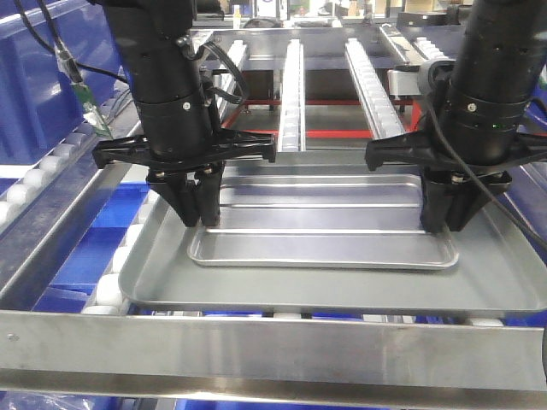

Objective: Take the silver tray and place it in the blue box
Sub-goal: 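Close both grippers on the tray rims, then lift the top silver tray up off the stack with both grippers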

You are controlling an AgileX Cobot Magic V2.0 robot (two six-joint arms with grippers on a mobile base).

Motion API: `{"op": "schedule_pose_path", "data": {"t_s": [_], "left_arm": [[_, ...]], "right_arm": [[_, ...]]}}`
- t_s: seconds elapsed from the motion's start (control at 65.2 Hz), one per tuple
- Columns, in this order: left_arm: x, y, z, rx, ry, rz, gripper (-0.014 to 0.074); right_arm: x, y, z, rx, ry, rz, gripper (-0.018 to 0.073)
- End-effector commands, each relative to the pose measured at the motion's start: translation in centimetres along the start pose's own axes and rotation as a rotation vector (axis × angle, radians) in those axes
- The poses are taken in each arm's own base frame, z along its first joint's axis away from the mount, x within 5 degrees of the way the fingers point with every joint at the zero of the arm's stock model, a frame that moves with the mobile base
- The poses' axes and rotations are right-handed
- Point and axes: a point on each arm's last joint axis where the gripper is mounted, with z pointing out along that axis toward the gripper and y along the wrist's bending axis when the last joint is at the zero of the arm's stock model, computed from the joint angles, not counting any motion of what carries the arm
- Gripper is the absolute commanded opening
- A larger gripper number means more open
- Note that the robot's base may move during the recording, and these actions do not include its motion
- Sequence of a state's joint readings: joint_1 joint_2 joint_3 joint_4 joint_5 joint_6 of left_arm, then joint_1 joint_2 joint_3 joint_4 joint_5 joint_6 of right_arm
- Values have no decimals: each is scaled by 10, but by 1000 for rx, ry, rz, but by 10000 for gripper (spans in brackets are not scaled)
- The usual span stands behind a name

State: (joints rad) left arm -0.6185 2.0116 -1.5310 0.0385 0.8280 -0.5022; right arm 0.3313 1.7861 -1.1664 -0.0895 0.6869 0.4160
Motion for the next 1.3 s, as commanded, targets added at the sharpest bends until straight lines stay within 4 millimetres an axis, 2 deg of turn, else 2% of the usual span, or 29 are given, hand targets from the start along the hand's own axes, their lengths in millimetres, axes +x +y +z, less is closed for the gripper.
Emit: {"op": "schedule_pose_path", "data": {"t_s": [0.0,0.215,0.399,0.537,0.721,0.905,1.059,1.289], "left_arm": [[-14,-6,-49,47,-125,3,-97],[-11,-3,-116,91,-216,-6,-97],[6,3,-175,74,-288,2,-97],[26,0,-206,39,-304,45,-97],[54,-12,-237,85,-311,108,-96],[77,-18,-251,61,-259,171,-96],[88,-23,-251,45,-216,204,-96],[88,-26,-252,68,-222,186,-96]], "right_arm": [[-13,1,-43,-30,-117,-14,57],[-10,-4,-94,-40,-166,-3,57],[7,-4,-143,-67,-220,-18,57],[23,-1,-171,-79,-252,-21,57],[47,4,-202,-79,-270,-44,57],[69,3,-229,-121,-296,-70,57],[81,-6,-245,-129,-310,-63,57],[85,-12,-249,-93,-293,-65,57]]}}
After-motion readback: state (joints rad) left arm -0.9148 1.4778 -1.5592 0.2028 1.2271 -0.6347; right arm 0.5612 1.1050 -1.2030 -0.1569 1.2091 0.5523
